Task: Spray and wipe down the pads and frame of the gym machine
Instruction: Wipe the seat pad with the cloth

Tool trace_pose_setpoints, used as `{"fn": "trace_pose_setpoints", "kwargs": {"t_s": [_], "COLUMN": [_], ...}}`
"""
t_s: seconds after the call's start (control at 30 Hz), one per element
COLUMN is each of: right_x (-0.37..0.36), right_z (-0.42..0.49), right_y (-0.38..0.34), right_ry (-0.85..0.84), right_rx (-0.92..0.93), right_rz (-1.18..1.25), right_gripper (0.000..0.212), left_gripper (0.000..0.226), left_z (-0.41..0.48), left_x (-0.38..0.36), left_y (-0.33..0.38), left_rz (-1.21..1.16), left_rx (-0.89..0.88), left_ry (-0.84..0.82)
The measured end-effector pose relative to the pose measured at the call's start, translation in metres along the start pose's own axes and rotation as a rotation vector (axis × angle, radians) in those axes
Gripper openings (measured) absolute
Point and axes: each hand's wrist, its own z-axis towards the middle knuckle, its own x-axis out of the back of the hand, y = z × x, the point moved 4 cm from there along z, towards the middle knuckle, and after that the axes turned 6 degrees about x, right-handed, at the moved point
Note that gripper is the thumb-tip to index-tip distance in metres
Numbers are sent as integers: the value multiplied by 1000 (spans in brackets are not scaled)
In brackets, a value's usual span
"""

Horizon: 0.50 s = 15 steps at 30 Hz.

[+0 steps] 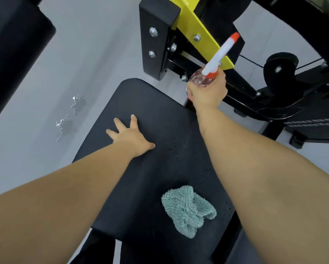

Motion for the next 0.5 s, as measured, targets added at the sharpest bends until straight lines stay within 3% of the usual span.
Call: {"fn": "trace_pose_setpoints", "kwargs": {"t_s": [0.13, 0.33, 0.5], "right_x": [1, 14, 15], "right_z": [-12, -7, -9], "right_y": [9, 20, 28], "right_ry": [71, -95, -104], "right_rx": [-86, -156, -139], "right_rz": [68, 44, 15], "right_gripper": [68, 81, 96], "left_gripper": [110, 105, 98], "left_z": [-2, -6, -10], "left_x": [2, 1, -3], "left_y": [-3, -4, 0], "left_rz": [4, -23, -57], "left_rx": [-18, -38, -32], "left_ry": [-1, 29, 69]}}
